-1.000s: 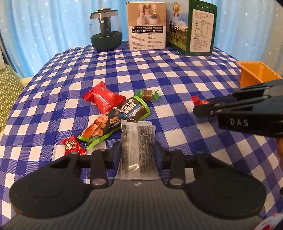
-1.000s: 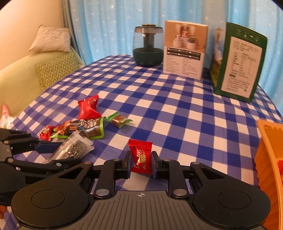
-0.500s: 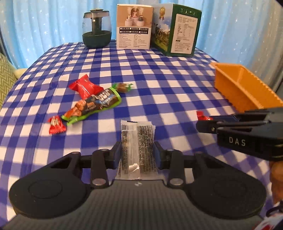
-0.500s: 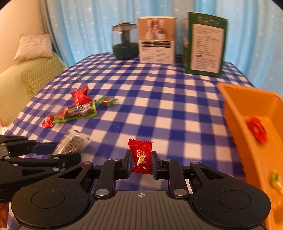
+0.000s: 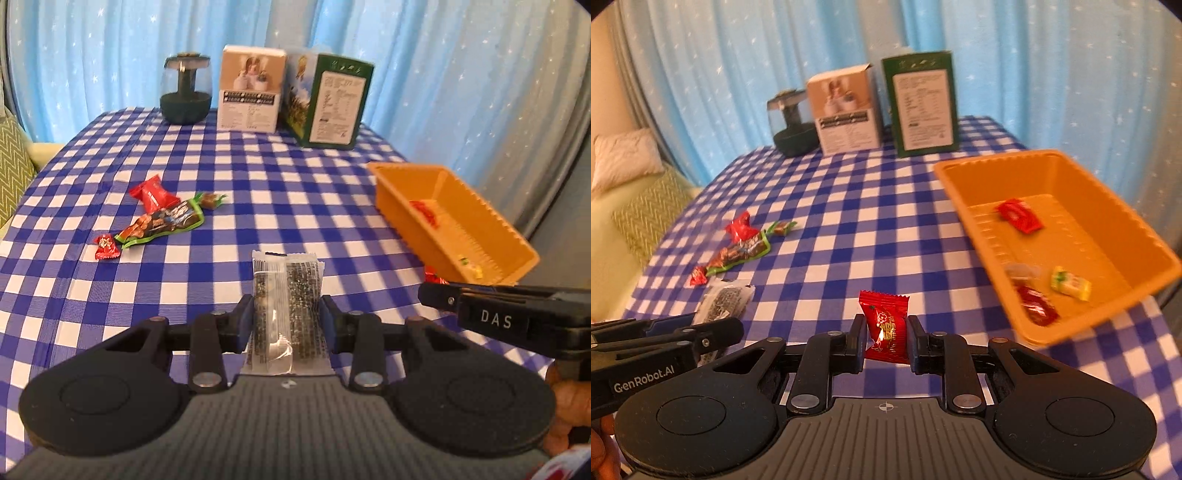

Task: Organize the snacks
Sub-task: 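Carry both held packets over the orange tray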

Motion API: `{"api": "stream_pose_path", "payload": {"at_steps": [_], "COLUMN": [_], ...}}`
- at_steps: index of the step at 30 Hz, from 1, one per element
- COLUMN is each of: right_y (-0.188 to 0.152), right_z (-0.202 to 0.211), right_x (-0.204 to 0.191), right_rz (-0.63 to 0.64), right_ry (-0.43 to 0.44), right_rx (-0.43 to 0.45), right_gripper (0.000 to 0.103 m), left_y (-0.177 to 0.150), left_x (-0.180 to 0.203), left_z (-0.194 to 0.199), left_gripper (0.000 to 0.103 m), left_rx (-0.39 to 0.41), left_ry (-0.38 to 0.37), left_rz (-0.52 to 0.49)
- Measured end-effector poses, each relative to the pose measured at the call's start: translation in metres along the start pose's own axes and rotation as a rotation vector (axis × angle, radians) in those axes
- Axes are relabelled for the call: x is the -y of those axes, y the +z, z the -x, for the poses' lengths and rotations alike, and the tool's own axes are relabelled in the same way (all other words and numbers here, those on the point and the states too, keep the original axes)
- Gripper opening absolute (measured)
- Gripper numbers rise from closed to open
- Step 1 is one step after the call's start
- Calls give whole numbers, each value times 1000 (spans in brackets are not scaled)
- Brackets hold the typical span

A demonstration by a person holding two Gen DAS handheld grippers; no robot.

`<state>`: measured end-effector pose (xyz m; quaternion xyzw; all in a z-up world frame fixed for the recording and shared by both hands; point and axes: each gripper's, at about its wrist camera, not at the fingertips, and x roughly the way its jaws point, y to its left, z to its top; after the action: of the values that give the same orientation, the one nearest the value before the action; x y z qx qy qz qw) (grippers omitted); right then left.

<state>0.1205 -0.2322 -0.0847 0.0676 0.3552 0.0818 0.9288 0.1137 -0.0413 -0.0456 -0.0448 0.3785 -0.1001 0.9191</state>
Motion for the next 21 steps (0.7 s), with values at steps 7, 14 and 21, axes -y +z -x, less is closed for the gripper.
{"api": "stream_pose_path", "payload": {"at_steps": [7, 14, 21], "right_y": [-1, -2, -1], "right_z": [43, 75, 94], "right_x": [12, 31, 50], "right_rz": [-7, -29, -52], "right_ry": [-47, -97, -131], "right_rx": [41, 78, 104], "right_gripper": [23, 23, 23], "left_y": [4, 7, 8], "left_x": [28, 59, 83], "left_z": [27, 39, 41], "left_gripper": [34, 34, 34], "left_rx": [23, 30, 23], "left_ry": [-37, -105, -150], "left_rz": [-27, -52, -56]}}
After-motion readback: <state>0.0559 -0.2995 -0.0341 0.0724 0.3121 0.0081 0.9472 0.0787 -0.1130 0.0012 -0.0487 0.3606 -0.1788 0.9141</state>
